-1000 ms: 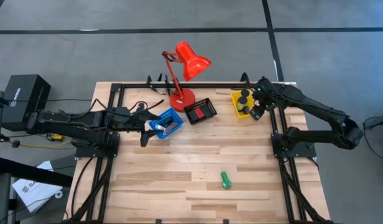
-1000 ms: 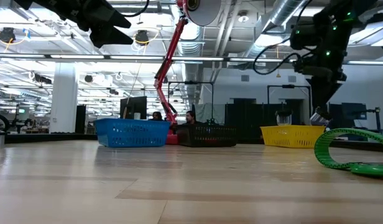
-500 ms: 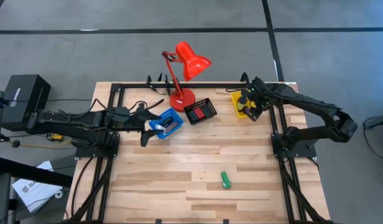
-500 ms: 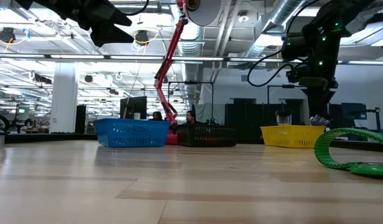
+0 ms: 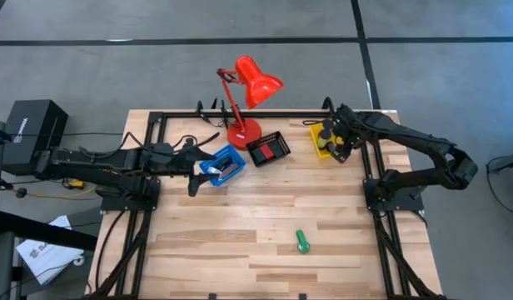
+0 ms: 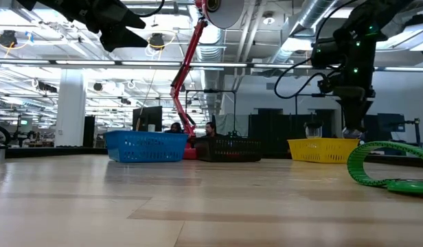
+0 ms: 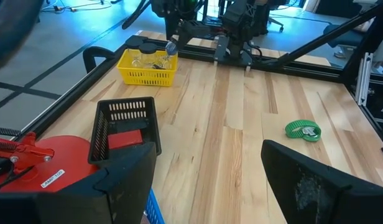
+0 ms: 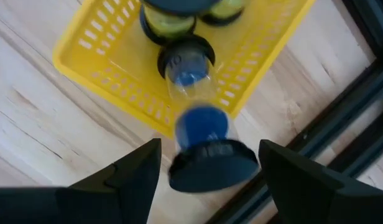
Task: Pick & Place Office items
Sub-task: Put the blue hourglass into the yellow bin
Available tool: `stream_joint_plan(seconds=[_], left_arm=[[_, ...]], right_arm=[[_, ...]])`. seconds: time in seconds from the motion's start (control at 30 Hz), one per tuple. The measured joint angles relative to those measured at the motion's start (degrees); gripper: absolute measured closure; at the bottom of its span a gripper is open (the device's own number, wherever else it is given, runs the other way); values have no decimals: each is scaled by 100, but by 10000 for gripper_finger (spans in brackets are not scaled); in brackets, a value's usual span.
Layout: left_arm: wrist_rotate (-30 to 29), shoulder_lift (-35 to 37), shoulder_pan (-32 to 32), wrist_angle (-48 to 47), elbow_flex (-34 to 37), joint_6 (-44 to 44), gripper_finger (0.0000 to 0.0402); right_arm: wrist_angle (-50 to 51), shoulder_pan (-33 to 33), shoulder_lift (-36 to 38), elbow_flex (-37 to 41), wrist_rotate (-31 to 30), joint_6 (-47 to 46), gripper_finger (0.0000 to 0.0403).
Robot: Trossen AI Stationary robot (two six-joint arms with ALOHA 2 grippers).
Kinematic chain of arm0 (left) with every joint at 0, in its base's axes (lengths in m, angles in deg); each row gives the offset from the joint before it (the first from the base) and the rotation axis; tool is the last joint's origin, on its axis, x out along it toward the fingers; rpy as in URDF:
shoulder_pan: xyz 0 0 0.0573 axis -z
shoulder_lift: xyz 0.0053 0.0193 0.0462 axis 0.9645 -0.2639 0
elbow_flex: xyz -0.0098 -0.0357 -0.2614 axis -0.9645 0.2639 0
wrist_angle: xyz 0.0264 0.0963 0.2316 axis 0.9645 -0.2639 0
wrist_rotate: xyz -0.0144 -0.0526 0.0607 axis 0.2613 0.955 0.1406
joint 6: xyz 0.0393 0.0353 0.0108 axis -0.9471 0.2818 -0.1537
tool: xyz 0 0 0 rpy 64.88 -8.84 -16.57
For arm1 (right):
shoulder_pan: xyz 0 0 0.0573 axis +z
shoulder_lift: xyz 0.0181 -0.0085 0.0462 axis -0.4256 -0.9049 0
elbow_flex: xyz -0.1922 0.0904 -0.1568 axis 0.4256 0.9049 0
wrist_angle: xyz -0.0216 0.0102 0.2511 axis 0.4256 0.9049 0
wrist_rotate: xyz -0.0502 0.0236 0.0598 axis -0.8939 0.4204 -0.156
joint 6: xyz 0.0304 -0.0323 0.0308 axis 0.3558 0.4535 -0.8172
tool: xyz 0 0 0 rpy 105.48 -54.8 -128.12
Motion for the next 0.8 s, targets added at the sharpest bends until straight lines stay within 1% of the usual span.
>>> stream_joint_plan(seconds=[0.17,0.4,0.8], left_arm=[[-2,0,0,2,0,0,116],[-2,0,0,0,0,2,116],[-2,0,1,0,0,2,116]], right_arm=[[280,-2,0,0,-83,-70,148],[58,-2,0,0,-84,-85,148],[80,-2,-5,0,-84,-101,150]])
